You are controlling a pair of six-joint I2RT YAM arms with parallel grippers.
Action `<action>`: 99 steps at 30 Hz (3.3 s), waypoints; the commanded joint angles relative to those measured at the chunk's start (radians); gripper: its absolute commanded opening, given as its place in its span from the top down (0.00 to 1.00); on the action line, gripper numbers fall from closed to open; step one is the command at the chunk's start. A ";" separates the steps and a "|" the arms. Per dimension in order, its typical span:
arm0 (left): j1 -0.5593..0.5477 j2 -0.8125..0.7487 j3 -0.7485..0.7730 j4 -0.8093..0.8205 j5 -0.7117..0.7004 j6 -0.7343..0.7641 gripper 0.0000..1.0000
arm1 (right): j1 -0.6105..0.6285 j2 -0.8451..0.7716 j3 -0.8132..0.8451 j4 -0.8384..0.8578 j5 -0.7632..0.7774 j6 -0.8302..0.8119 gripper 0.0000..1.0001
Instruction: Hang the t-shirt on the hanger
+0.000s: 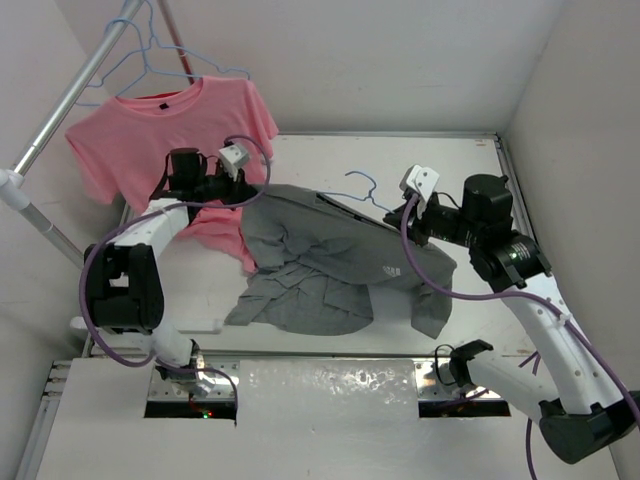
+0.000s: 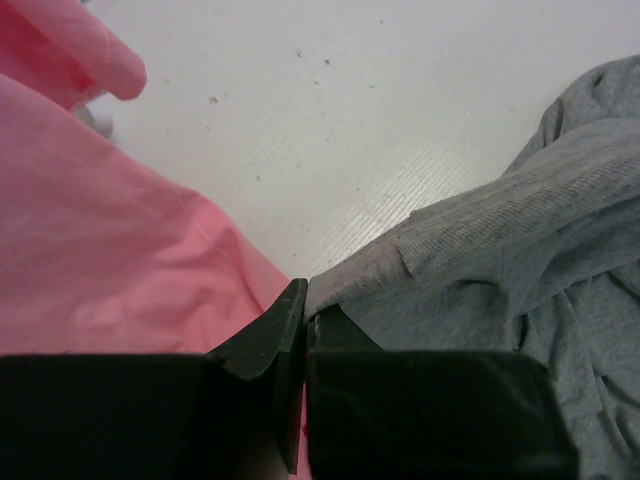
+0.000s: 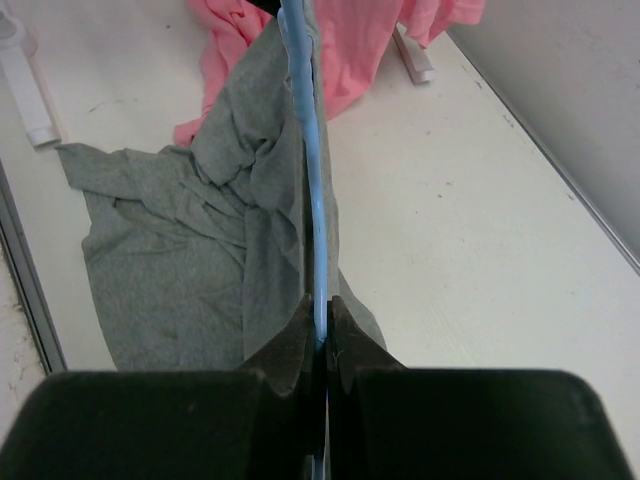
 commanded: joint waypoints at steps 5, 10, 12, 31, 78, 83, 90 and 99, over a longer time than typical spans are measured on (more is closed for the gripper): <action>-0.031 -0.041 -0.043 -0.025 0.029 0.133 0.82 | -0.001 0.002 -0.042 0.139 -0.079 0.057 1.00; -0.051 -0.193 -0.065 -0.078 0.078 0.242 0.44 | 0.001 0.032 -0.082 0.217 -0.082 0.093 1.00; -0.057 -0.254 -0.057 -0.118 0.118 0.291 0.44 | 0.004 0.055 -0.088 0.225 -0.080 0.099 1.00; -0.394 -0.181 0.452 -0.523 0.135 0.389 0.29 | 0.037 0.219 -0.117 0.385 -0.135 0.171 1.00; -0.432 -0.196 0.119 -0.135 -0.178 0.028 1.00 | -0.027 -0.051 -0.301 0.396 0.507 0.390 0.17; -0.432 -0.218 0.105 -0.131 -0.175 0.038 1.00 | -0.165 -0.074 -0.537 0.499 0.566 0.488 0.79; -0.430 -0.224 0.104 -0.131 -0.163 0.041 1.00 | -0.171 -0.024 -0.684 0.613 0.501 0.501 0.28; -0.429 -0.222 0.090 -0.117 -0.189 0.038 1.00 | -0.180 0.067 -0.718 0.698 0.469 0.512 1.00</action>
